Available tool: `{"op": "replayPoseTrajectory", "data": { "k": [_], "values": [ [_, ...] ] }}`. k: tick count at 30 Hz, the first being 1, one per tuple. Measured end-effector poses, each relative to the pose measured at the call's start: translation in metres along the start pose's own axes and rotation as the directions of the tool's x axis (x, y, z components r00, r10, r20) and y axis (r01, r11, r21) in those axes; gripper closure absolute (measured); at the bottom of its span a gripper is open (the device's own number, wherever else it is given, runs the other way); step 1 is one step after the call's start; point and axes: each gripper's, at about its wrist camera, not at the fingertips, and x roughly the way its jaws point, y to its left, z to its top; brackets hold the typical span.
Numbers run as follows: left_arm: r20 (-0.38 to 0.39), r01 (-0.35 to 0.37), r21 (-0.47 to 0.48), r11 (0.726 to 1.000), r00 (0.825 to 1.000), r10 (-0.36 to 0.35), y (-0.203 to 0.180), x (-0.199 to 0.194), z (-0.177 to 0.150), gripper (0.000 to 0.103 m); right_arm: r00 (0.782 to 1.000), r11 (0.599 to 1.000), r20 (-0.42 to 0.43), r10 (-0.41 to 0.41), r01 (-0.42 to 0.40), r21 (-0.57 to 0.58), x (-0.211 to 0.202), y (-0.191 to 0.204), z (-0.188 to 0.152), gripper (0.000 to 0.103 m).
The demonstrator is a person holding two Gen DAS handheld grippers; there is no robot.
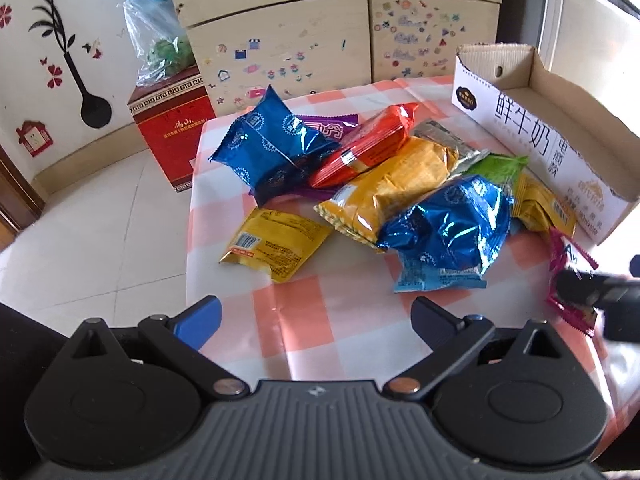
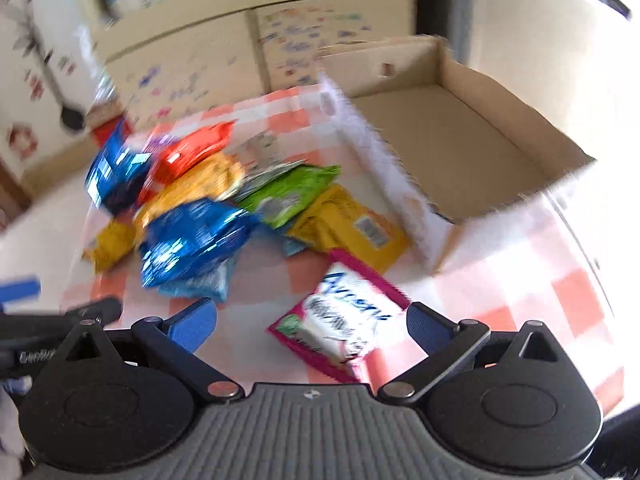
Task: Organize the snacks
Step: 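Lower the right tool toward the white-pink Americ packet while the left tool approaches a blue foil packet, then close the left tool on the blue gear-print packet while the right tool grasps the Americ packet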
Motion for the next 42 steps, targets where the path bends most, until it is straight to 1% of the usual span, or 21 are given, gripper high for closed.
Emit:
{"op": "replayPoseTrajectory", "data": {
  "k": [3, 6, 9, 11, 14, 18, 22, 26, 30, 34, 38, 40, 42],
  "values": [
    [0.031, 0.056, -0.054, 0.997, 0.998, -0.054, 0.008, -0.003, 0.002, 0.003, 1.000, 0.992, 0.002, 0.017, -0.017, 0.127, 0.001, -0.021, 0.000, 0.000],
    [0.071, 0.112, -0.082, 0.990, 0.992, -0.106, 0.010, -0.008, 0.009, 0.003, 1.000, 0.982, -0.013, 0.022, -0.020, 0.190, 0.005, -0.030, -0.001, 0.001],
    [0.076, 0.162, -0.105, 0.981, 0.985, -0.155, 0.008, -0.009, 0.019, 0.003, 1.000, 0.982, -0.018, 0.019, -0.015, 0.187, 0.008, -0.026, -0.003, 0.003],
    [0.080, 0.204, -0.139, 0.969, 0.978, -0.195, 0.006, -0.008, 0.028, 0.003, 1.000, 0.985, -0.023, 0.005, -0.001, 0.171, 0.011, -0.023, -0.004, 0.006],
    [0.078, 0.235, -0.160, 0.959, 0.971, -0.225, -0.002, -0.005, 0.043, 0.003, 0.999, 0.987, -0.037, 0.008, -0.002, 0.164, 0.015, -0.021, -0.006, 0.010],
    [0.066, 0.221, -0.143, 0.965, 0.975, -0.213, -0.023, 0.008, 0.062, 0.003, 0.999, 0.985, -0.044, 0.005, 0.003, 0.171, 0.019, -0.023, -0.006, 0.017],
    [0.024, 0.207, -0.147, 0.967, 0.978, -0.206, -0.041, 0.030, 0.074, 0.003, 0.998, 0.985, -0.055, 0.000, 0.009, 0.171, 0.025, -0.023, -0.006, 0.024],
    [-0.027, 0.166, -0.133, 0.977, 0.985, -0.171, -0.052, 0.051, 0.073, 0.003, 0.998, 0.988, -0.066, 0.007, 0.004, 0.156, 0.029, -0.020, -0.006, 0.035],
    [-0.042, 0.186, -0.156, 0.970, 0.980, -0.195, -0.044, 0.054, 0.060, 0.003, 0.997, 0.988, -0.074, 0.016, -0.004, 0.155, 0.031, -0.020, -0.007, 0.040],
    [-0.038, 0.171, -0.141, 0.975, 0.983, -0.178, -0.031, 0.045, 0.046, 0.004, 0.996, 0.989, -0.074, 0.040, -0.029, 0.145, 0.030, -0.014, -0.006, 0.043],
    [-0.043, 0.174, -0.169, 0.970, 0.982, -0.184, -0.014, 0.036, 0.033, 0.004, 0.994, 0.990, -0.081, 0.068, -0.058, 0.128, 0.031, -0.009, -0.005, 0.043],
    [-0.038, 0.176, -0.175, 0.969, 0.982, -0.185, -0.008, 0.032, 0.028, 0.004, 0.993, 0.989, -0.086, 0.075, -0.064, 0.131, 0.032, -0.008, -0.005, 0.043],
    [-0.028, 0.180, -0.175, 0.968, 0.982, -0.187, -0.006, 0.028, 0.026, 0.004, 0.992, 0.986, -0.091, 0.085, -0.071, 0.148, 0.033, -0.010, -0.004, 0.039]
  ]
}}
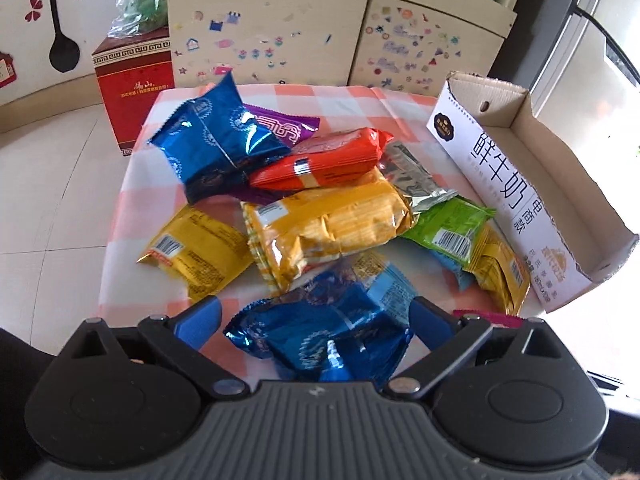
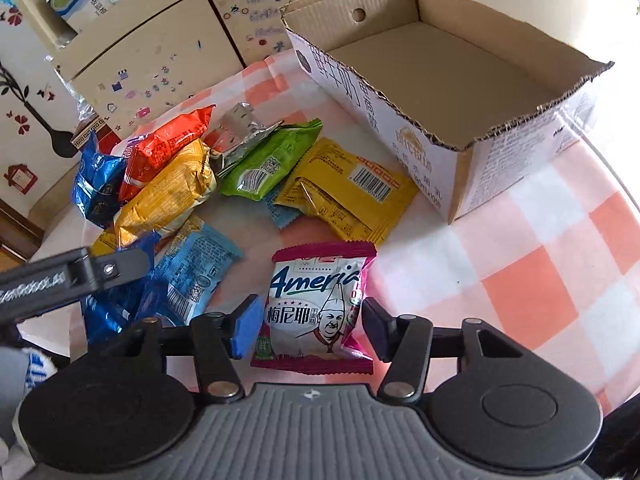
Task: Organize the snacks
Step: 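Close the left tool on the blue gear-print packet while the right tool grasps the Americ packet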
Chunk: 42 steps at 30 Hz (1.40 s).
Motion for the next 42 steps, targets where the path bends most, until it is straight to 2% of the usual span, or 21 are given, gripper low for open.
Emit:
{"op": "replayPoseTrajectory", "data": {
  "k": [3, 6, 11, 15, 18, 21, 25, 28, 32, 35, 38, 42],
  "values": [
    [0.001, 0.011, 0.003, 1.000, 1.000, -0.011, -0.003, -0.001, -0.001, 0.004, 1.000, 1.000, -0.004, 0.013, -0.013, 0.011, 0.000, -0.001, -0.001, 0.030],
    [0.007, 0.007, 0.035, 0.999, 1.000, -0.008, -0.011, 0.000, -0.003, 0.003, 1.000, 1.000, -0.006, -0.002, 0.001, -0.019, 0.000, 0.003, -0.003, 0.024],
    [0.044, -0.078, 0.103, 0.992, 0.996, 0.073, -0.013, -0.001, -0.009, 0.003, 1.000, 1.000, -0.020, -0.013, 0.013, -0.029, 0.004, 0.004, -0.003, 0.024],
    [0.048, -0.033, 0.110, 0.993, 0.998, 0.028, 0.002, -0.013, -0.009, 0.003, 1.000, 1.000, -0.015, -0.012, 0.011, -0.029, 0.003, 0.005, -0.003, 0.022],
    [0.035, 0.009, 0.159, 0.987, 0.999, -0.015, 0.011, -0.021, -0.016, 0.003, 1.000, 1.000, -0.014, -0.003, 0.003, -0.024, 0.003, 0.006, -0.002, 0.021],
    [0.008, 0.055, 0.217, 0.975, 0.998, -0.058, 0.017, -0.026, -0.028, 0.003, 1.000, 1.000, -0.013, 0.000, 0.000, -0.028, 0.003, 0.007, -0.001, 0.021],
    [-0.018, 0.068, 0.296, 0.953, 0.998, -0.066, 0.018, -0.028, -0.042, 0.003, 1.000, 0.999, -0.009, -0.003, 0.002, -0.032, 0.003, 0.007, -0.001, 0.021],
    [-0.021, 0.083, 0.227, 0.970, 0.997, -0.080, 0.023, -0.027, -0.042, 0.003, 1.000, 0.999, -0.007, -0.012, 0.012, -0.033, 0.004, 0.008, -0.001, 0.020],
    [0.007, 0.125, 0.065, 0.990, 0.992, -0.125, 0.032, -0.035, -0.031, 0.002, 1.000, 0.999, -0.014, -0.027, 0.027, -0.044, 0.007, 0.009, -0.002, 0.020],
    [-0.012, 0.104, 0.001, 0.995, 0.995, -0.104, 0.030, -0.033, -0.024, 0.001, 0.999, 0.998, -0.017, -0.032, 0.031, -0.050, 0.009, 0.009, -0.003, 0.020],
    [-0.048, 0.044, -0.060, 0.997, 0.998, -0.047, 0.030, -0.023, -0.024, 0.001, 0.999, 0.998, -0.018, -0.032, 0.031, -0.055, 0.010, 0.011, -0.003, 0.020],
    [-0.095, 0.029, -0.138, 0.990, 0.995, -0.042, 0.038, -0.011, -0.029, 0.002, 0.999, 0.998, -0.027, -0.031, 0.030, -0.063, 0.012, 0.011, -0.003, 0.020]
  ]
}}
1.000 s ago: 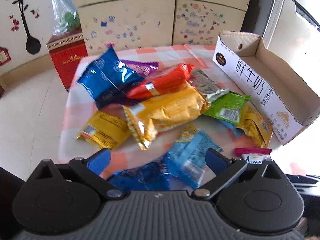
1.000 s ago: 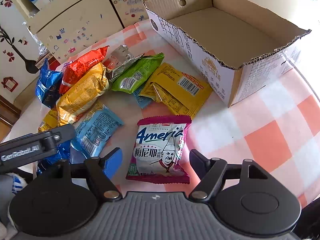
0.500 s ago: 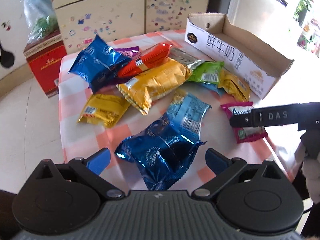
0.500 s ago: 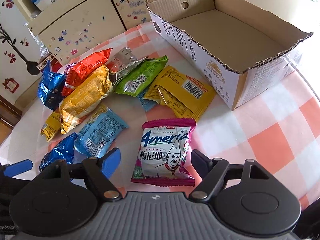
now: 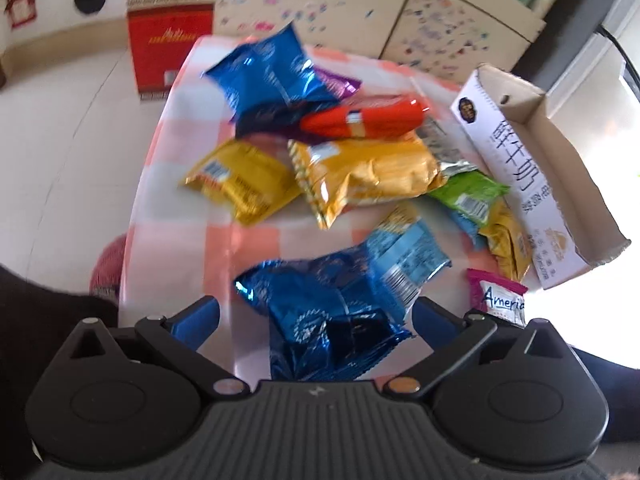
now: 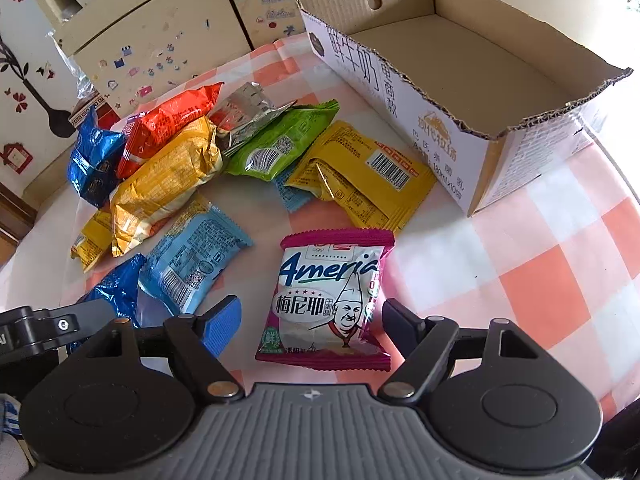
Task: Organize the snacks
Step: 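Close the left tool on the blue gear-print packet while the right tool grasps the Americ packet, then carry both packets into the cardboard box and open both tools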
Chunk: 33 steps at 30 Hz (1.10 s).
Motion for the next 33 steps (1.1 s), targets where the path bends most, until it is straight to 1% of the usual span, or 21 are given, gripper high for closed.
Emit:
{"op": "replayPoseTrajectory", "data": {
  "k": [3, 7, 10, 13, 16, 18, 19, 21, 23, 27, 29, 33],
  "values": [
    [0.005, -0.001, -0.021, 1.000, 1.000, 0.001, 0.002, 0.006, 0.000, 0.002, 1.000, 1.000, 0.000, -0.002, 0.002, -0.008, 0.001, 0.002, 0.000, 0.019],
    [-0.019, 0.029, -0.057, 0.998, 0.999, -0.030, 0.002, 0.019, 0.000, 0.001, 1.000, 1.000, 0.000, -0.007, 0.007, -0.020, 0.001, 0.003, -0.001, 0.019],
    [-0.026, 0.007, -0.040, 0.999, 1.000, -0.008, -0.002, 0.028, -0.002, 0.002, 1.000, 0.999, 0.002, -0.014, 0.014, -0.030, 0.002, 0.003, -0.001, 0.019],
    [-0.008, -0.014, 0.001, 1.000, 1.000, 0.014, -0.007, 0.031, -0.005, 0.002, 1.000, 0.998, 0.005, -0.025, 0.025, -0.049, 0.002, 0.006, -0.002, 0.019],
    [0.008, -0.039, 0.042, 0.998, 0.999, 0.039, -0.011, 0.030, -0.007, 0.007, 0.999, 0.996, 0.012, -0.045, 0.046, -0.079, 0.003, 0.009, -0.003, 0.022],
    [0.015, -0.051, 0.056, 0.997, 0.999, 0.050, -0.011, 0.030, -0.009, 0.014, 0.998, 0.992, 0.021, -0.066, 0.068, -0.104, 0.003, 0.011, -0.004, 0.030],
    [0.022, -0.049, 0.066, 0.997, 0.999, 0.047, -0.011, 0.030, -0.010, 0.017, 0.997, 0.990, 0.027, -0.077, 0.079, -0.116, 0.003, 0.012, -0.004, 0.033],
    [0.036, -0.049, 0.086, 0.995, 0.998, 0.046, -0.011, 0.027, -0.011, 0.030, 0.996, 0.988, 0.033, -0.086, 0.089, -0.126, 0.003, 0.012, -0.004, 0.041],
    [0.044, -0.041, 0.100, 0.994, 0.998, 0.037, -0.011, 0.026, -0.012, 0.037, 0.996, 0.988, 0.037, -0.081, 0.085, -0.126, 0.002, 0.011, -0.003, 0.045],
    [0.043, 0.001, 0.098, 0.995, 0.999, -0.005, -0.009, 0.022, -0.015, 0.045, 0.998, 0.991, 0.037, -0.058, 0.062, -0.120, 0.000, 0.011, -0.003, 0.046],
    [0.055, -0.001, 0.121, 0.993, 0.998, -0.006, -0.012, 0.020, -0.017, 0.047, 0.997, 0.991, 0.047, -0.053, 0.058, -0.120, -0.002, 0.011, -0.003, 0.046],
    [0.094, -0.011, 0.152, 0.988, 0.996, -0.003, -0.017, 0.010, -0.021, 0.048, 0.997, 0.992, 0.062, -0.035, 0.042, -0.117, -0.010, 0.010, -0.004, 0.046]
  ]
}}
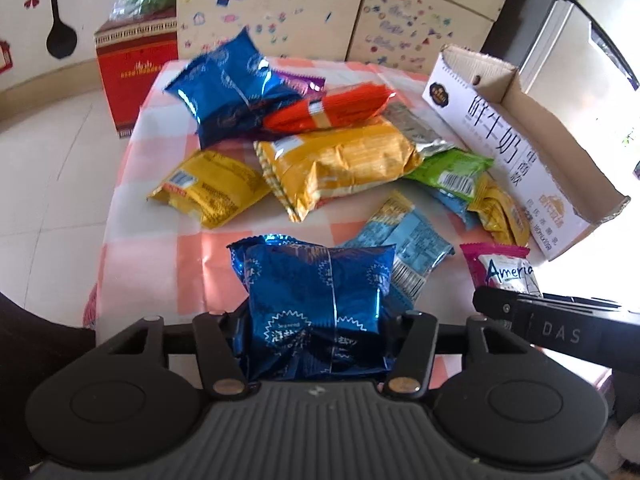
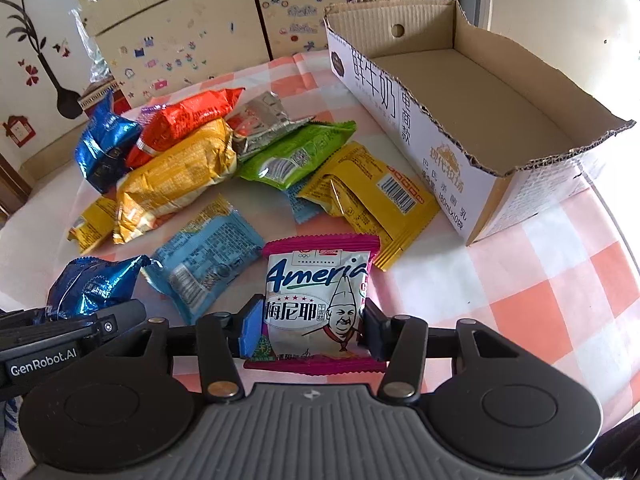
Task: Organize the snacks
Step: 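Carry both packets into the cardboard box and open both tools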
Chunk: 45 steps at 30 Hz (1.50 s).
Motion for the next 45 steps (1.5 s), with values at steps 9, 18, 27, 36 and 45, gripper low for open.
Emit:
{"op": "replayPoseTrajectory", "data": {
  "k": [9, 18, 27, 36, 45],
  "values": [
    [0.091, -0.053, 0.059, 0.997, 0.995, 0.047, -0.005, -0.016, 0.004, 0.048, 0.998, 0.999, 0.054, 0.028, -0.025, -0.046, -0.015, 0.008, -0.001, 0.046],
    [0.149, -0.103, 0.134, 0.986, 0.985, 0.083, -0.013, -0.020, 0.005, 0.048, 0.997, 0.993, 0.073, 0.018, -0.010, -0.119, -0.020, 0.016, 0.001, 0.046],
    [0.213, -0.124, 0.157, 0.980, 0.973, 0.089, -0.020, -0.028, 0.017, 0.048, 0.989, 0.971, 0.144, -0.023, 0.056, -0.232, -0.030, 0.024, 0.015, 0.046],
    [0.276, -0.139, 0.198, 0.970, 0.958, 0.080, -0.036, -0.036, 0.034, 0.048, 0.979, 0.941, 0.202, -0.029, 0.095, -0.326, -0.040, 0.027, 0.029, 0.046],
    [0.302, -0.134, 0.228, 0.964, 0.951, 0.060, -0.056, -0.036, 0.051, 0.048, 0.969, 0.921, 0.244, -0.026, 0.119, -0.372, -0.048, 0.020, 0.047, 0.046]
  ]
}}
